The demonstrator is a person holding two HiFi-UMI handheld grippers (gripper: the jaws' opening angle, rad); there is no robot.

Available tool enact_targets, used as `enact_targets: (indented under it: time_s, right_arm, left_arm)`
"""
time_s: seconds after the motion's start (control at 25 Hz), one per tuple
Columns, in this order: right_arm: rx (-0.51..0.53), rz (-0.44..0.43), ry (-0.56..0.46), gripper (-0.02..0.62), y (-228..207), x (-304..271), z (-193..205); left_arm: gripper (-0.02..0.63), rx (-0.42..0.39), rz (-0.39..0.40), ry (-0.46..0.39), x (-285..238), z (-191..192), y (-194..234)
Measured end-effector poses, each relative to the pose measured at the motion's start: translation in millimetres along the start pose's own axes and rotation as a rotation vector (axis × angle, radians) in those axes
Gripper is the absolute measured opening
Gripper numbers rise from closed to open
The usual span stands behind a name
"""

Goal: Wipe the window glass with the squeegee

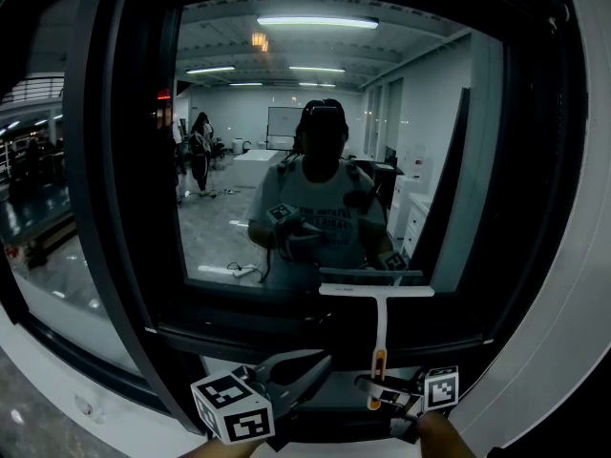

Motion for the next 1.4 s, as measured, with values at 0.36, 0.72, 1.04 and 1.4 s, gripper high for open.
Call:
enact_targets:
  time_s: [0.36,0.72,1.04,1.4]
  right_arm:
    - [0.023,-0.027,-0.010,0.025,13,1,-9]
    - [0.121,-0.059,-0.013,0.026,51,-7,-61]
    - [0.232,-0.166,-0.017,0.025,95,-38,-125]
    - [0.352,-0.215,0.010,0.025,131,-94,-186]
  left_arm:
    - [-0.003,0.003,-0.012,0.002,-4,1,1]
    - [-0.003,-0.013,-0.025,-0.028,-11,-7,2]
    - [-0.003,-0.087,-0.065,-0.080,-17,-43,0]
    - [-0.003,-0.199,-0.112,-0.140,-3,-94,2]
Point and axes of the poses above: the fingertips, and each gripper's own axes: x backward along the fingers, y to its left, z out of its underside, the point moved 8 cm from there along x, backward along the fingers, and after that the axes turned 1 degree about z, right-handed, at the moved point
